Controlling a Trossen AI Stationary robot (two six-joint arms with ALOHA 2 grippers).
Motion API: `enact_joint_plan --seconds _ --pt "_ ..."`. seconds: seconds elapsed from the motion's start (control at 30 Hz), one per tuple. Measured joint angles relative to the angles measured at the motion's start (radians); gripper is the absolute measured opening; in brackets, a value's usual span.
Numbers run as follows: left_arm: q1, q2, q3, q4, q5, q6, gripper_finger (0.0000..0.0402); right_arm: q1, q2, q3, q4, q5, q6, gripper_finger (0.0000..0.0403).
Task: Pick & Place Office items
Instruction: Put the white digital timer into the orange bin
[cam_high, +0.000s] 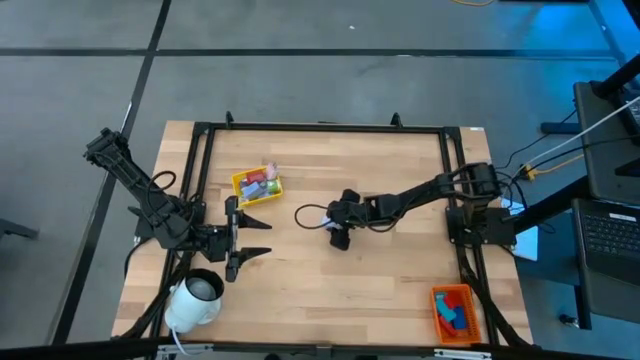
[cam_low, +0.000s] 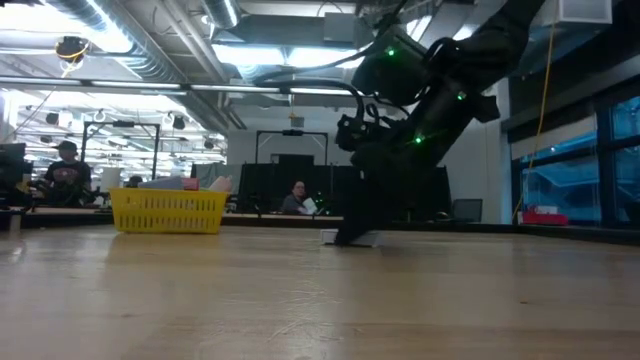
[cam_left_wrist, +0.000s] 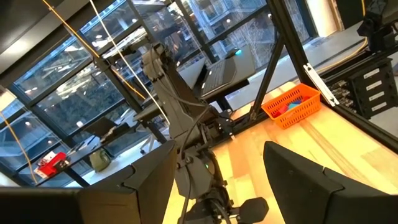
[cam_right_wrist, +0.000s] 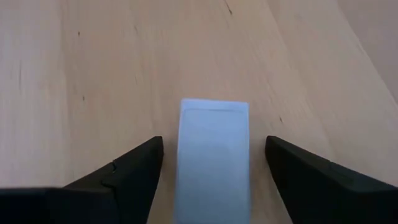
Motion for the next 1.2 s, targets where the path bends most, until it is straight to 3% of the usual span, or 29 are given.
enact_joint_plan --seconds 0.13,0.33,0.53,0.7,0.9,1.07,1.2 --pt "0.000 0.000 0.000 0.000 0.000 0.000 0.0237 0.004 0.005 0.000 0.014 -0.001 -0.004 0.0262" --pt "0.000 0.000 0.000 0.000 0.000 0.000 0.0237 0.004 0.006 0.000 0.015 -0.019 -0.006 0.0155" --pt "0.000 0.000 0.000 0.000 -0.001 0.000 0.0237 0.028 -0.028 -0.003 -0.017 -0.080 -0.004 0.0152" --pt "0.000 0.000 0.000 -0.013 -0.023 0.000 0.0237 0.116 -0.152 0.036 -0.214 -0.101 0.063 0.0152" --pt "0.000 0.000 0.000 -0.016 -0.023 0.000 0.0237 0.355 -0.277 0.110 -0.619 -0.025 0.357 0.0152" --pt "0.000 0.000 0.000 -0.015 -0.019 -0.005 0.0237 0.595 -0.338 0.163 -0.885 0.053 0.781 0.0152" --pt "0.000 0.000 0.000 -0.006 -0.016 -0.009 0.0237 0.775 -0.349 0.179 -1.045 0.022 1.103 0.0152"
